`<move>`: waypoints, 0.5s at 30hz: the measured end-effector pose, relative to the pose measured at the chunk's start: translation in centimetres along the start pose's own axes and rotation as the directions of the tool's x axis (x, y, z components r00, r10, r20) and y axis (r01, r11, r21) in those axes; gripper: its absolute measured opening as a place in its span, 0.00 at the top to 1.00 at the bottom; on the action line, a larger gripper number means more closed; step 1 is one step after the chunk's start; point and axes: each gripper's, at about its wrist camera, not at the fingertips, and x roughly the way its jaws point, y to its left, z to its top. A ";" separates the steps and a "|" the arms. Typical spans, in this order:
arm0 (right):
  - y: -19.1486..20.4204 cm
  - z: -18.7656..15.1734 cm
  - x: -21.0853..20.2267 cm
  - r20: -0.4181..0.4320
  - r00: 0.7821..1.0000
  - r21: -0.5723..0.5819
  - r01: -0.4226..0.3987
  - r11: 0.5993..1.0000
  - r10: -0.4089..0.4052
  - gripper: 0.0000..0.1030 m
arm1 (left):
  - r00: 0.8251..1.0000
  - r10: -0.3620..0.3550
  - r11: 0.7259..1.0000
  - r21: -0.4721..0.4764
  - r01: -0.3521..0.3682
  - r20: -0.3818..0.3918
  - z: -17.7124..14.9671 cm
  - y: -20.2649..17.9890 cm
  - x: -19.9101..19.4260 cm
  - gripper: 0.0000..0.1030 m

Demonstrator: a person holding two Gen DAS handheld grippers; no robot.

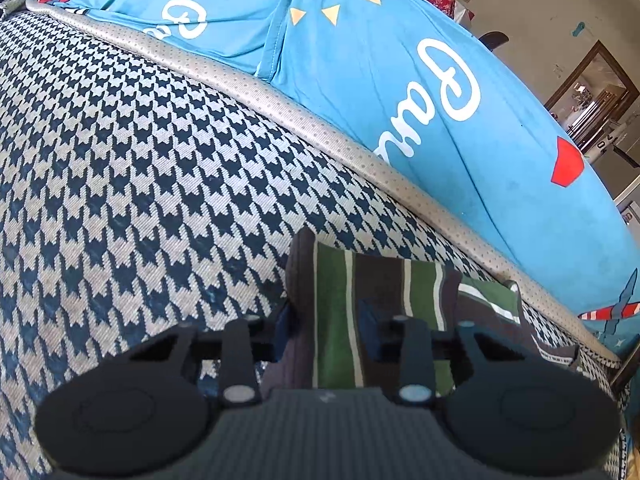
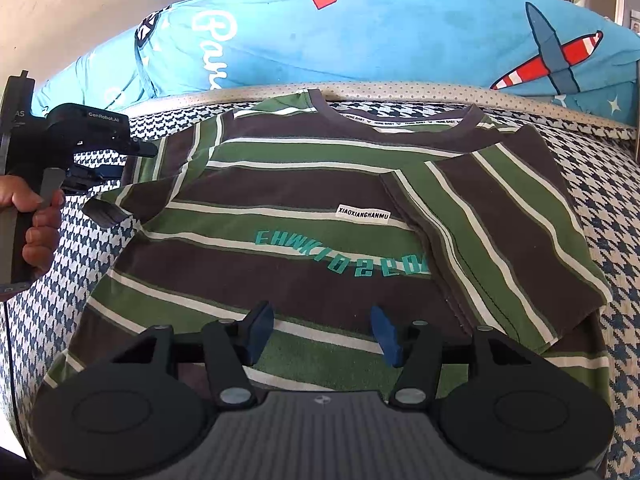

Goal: Fold clothes
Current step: 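Fold the grasped shirt side with the left gripper over the shirt center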

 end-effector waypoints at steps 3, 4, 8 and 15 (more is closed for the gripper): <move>-0.1 0.0 0.0 0.000 1.000 0.002 -0.002 1.000 0.002 0.48 | 1.000 -0.011 1.000 0.006 0.011 0.007 0.0 -0.5 0.0 0.86; 0.0 0.0 0.0 0.000 1.000 0.002 -0.001 1.000 0.001 0.48 | 1.000 -0.014 1.000 0.010 0.014 0.014 -0.1 -0.7 -0.1 0.86; 0.2 0.0 0.0 0.000 1.000 -0.004 0.004 1.000 -0.004 0.47 | 0.999 -0.027 1.000 0.015 0.027 0.035 -0.1 -1.2 -0.7 0.91; 0.2 0.0 0.1 0.000 1.000 -0.003 0.002 1.000 -0.002 0.47 | 0.995 -0.072 0.997 0.003 0.072 0.074 0.3 -2.4 -1.9 0.91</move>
